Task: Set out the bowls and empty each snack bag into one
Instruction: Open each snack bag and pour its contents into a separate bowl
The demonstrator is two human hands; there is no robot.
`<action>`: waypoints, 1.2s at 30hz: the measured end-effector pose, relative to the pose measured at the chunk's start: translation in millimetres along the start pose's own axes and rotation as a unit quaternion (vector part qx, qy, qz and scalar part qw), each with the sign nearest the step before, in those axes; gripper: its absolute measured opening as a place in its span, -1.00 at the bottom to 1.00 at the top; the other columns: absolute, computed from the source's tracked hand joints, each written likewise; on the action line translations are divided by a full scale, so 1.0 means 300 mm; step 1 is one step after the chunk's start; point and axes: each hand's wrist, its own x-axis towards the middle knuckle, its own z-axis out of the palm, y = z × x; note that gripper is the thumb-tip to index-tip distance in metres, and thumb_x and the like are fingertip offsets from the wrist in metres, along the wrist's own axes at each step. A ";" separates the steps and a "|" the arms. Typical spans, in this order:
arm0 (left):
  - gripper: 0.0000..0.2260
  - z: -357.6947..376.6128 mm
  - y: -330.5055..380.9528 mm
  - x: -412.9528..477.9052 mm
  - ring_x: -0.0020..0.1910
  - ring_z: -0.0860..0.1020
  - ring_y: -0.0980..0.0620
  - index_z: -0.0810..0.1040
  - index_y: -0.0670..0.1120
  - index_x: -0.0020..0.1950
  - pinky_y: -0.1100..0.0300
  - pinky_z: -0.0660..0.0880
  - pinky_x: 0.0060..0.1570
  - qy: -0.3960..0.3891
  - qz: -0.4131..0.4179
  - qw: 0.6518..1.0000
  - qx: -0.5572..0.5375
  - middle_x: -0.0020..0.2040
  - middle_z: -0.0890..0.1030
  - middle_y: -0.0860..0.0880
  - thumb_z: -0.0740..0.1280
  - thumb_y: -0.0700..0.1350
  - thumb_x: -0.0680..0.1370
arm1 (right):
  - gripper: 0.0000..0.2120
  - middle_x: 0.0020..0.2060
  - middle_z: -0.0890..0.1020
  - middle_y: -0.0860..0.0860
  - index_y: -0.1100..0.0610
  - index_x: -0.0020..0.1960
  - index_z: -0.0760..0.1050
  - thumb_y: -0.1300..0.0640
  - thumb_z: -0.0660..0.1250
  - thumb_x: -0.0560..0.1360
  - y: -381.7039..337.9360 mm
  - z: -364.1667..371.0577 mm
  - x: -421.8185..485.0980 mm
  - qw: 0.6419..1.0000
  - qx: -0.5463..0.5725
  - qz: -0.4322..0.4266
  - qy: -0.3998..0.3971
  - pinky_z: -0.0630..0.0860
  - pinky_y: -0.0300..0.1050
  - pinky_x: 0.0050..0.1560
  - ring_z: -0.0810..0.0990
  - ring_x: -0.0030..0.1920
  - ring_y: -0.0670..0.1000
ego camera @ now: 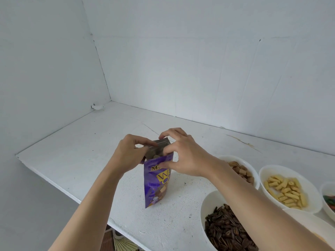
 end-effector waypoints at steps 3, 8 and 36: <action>-0.58 0.012 0.024 -0.003 -0.29 0.62 -0.02 0.78 0.04 -0.12 0.08 0.57 -0.22 0.015 0.028 0.999 -0.014 -0.25 0.72 0.02 0.21 -0.37 0.51 | -0.82 0.33 0.40 -0.12 0.04 -0.13 0.67 -0.07 0.48 0.49 -0.022 -0.003 -0.009 1.000 -0.013 -0.012 0.020 0.21 0.10 0.38 0.21 0.41 -0.13; -0.65 0.006 0.031 0.002 -0.46 0.41 0.04 0.74 -0.11 -0.20 0.26 0.42 -0.38 0.038 0.014 0.997 -0.064 -0.37 0.68 0.05 0.22 -0.42 0.52 | -0.82 0.33 0.37 -0.13 0.06 -0.16 0.62 -0.02 0.43 0.54 -0.014 -0.012 -0.040 0.999 -0.019 -0.016 0.043 0.20 0.11 0.41 0.25 0.39 -0.11; -0.80 0.037 0.044 -0.068 -0.53 0.53 0.20 0.78 -0.01 -0.16 0.45 0.34 -0.53 0.097 -0.020 0.995 0.026 -0.57 0.57 0.10 0.42 -0.28 0.51 | -0.89 -0.01 0.56 -0.21 0.02 -0.15 0.64 0.01 0.53 0.43 0.054 -0.003 -0.094 0.997 -0.029 -0.021 0.076 0.32 -0.01 0.19 0.35 0.10 -0.09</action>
